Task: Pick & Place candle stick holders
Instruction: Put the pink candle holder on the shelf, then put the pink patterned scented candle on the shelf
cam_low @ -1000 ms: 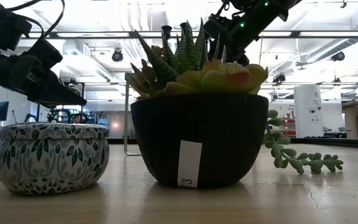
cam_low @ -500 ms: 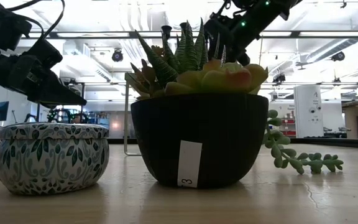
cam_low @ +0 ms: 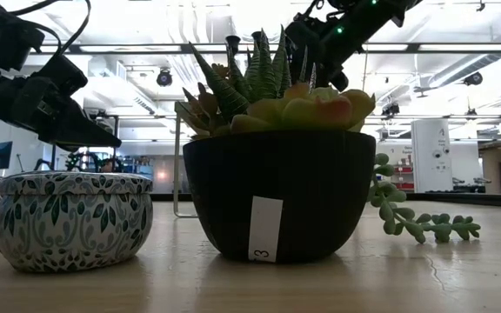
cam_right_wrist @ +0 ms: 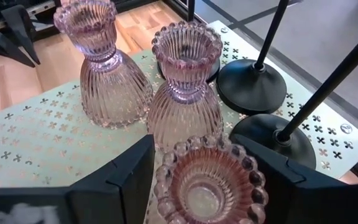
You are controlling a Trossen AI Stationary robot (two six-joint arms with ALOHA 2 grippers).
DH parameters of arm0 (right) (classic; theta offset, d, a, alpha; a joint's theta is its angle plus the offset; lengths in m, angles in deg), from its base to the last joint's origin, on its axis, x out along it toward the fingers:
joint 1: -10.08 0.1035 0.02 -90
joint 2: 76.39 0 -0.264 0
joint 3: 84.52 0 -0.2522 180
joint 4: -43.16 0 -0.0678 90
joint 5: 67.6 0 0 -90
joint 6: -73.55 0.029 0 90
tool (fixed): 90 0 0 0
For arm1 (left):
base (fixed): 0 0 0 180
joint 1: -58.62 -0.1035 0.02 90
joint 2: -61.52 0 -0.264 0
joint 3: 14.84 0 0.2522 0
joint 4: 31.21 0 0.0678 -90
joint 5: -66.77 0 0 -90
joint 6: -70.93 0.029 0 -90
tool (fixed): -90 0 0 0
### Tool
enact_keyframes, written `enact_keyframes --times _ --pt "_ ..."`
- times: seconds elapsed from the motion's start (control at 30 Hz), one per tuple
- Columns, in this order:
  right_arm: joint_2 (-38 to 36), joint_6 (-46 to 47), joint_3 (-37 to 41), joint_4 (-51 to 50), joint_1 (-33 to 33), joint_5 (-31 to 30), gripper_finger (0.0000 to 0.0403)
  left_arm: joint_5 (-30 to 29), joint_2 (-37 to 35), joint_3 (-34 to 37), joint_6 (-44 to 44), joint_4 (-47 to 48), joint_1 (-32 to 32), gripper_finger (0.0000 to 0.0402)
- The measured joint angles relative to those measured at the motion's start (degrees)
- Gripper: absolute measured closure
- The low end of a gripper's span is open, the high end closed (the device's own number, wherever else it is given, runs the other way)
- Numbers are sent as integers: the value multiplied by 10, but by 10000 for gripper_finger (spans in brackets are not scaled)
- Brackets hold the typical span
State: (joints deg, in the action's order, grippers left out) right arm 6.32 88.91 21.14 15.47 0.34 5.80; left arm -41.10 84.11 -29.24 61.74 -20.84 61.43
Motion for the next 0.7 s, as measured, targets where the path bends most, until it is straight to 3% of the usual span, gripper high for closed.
enact_keyframes --times 0.4,0.7 --pt "-20 -24 0 15 1 1 151 0 0 0 0 0 0 371" --pt "-102 -36 -6 13 25 1 165 0 0 0 0 0 0 371"
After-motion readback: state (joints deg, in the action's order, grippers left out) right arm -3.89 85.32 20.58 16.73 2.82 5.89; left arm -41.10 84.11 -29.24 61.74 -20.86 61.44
